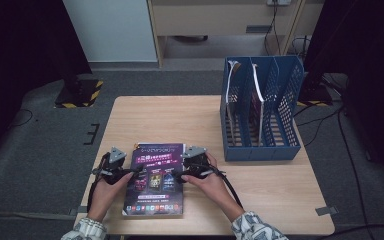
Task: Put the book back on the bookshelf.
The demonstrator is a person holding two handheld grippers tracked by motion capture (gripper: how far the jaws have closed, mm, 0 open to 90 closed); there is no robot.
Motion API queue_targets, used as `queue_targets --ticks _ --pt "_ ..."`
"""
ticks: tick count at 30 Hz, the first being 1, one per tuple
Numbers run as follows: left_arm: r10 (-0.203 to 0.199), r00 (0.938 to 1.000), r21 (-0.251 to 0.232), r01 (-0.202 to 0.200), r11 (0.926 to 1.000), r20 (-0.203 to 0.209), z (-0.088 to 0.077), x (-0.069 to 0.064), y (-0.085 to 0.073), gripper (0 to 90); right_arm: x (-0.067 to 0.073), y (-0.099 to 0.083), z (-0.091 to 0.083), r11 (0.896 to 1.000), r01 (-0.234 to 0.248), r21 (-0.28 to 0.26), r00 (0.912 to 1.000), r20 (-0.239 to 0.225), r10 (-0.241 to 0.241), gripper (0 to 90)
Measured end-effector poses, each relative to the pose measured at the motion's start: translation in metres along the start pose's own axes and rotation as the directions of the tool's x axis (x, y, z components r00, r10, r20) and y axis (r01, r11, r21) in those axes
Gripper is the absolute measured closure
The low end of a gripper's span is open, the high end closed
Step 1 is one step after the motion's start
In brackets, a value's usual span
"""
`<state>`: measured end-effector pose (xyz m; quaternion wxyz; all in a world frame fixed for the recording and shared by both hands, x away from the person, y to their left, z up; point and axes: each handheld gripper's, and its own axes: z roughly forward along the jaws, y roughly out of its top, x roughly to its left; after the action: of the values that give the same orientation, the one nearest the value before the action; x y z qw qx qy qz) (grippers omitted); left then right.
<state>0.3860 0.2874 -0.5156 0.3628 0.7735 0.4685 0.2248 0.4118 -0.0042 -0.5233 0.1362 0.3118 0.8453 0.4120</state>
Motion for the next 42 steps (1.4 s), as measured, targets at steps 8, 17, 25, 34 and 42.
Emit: queue_targets --ticks 8,17,25,34,42 --pt "-0.029 0.9975 0.018 0.028 0.9994 0.064 0.005 -0.004 -0.001 12.6 0.002 -0.003 0.000 1.000 -0.014 -0.003 0.9996 -0.022 0.014 7.8" --pt "-0.059 0.9932 0.010 0.059 0.9982 0.100 0.008 -0.004 -0.003 16.2 -0.001 -0.007 0.001 0.999 -0.045 -0.020 0.9981 -0.043 0.044 7.6" --pt "-0.060 0.9935 0.013 0.059 0.9982 0.097 0.007 -0.005 -0.002 17.1 -0.002 -0.009 0.002 0.997 -0.078 -0.029 0.9957 -0.052 0.077 7.4" --pt "-0.023 0.9946 0.020 0.022 0.9996 0.101 0.009 -0.012 0.001 17.4 -0.006 -0.011 -0.003 0.997 -0.083 -0.003 0.9942 -0.069 0.082 5.3" --pt "0.015 0.9969 0.020 -0.017 0.9997 0.077 0.006 -0.016 0.003 18.0 -0.009 -0.015 -0.002 0.994 -0.112 -0.014 0.9900 -0.088 0.110 5.5"
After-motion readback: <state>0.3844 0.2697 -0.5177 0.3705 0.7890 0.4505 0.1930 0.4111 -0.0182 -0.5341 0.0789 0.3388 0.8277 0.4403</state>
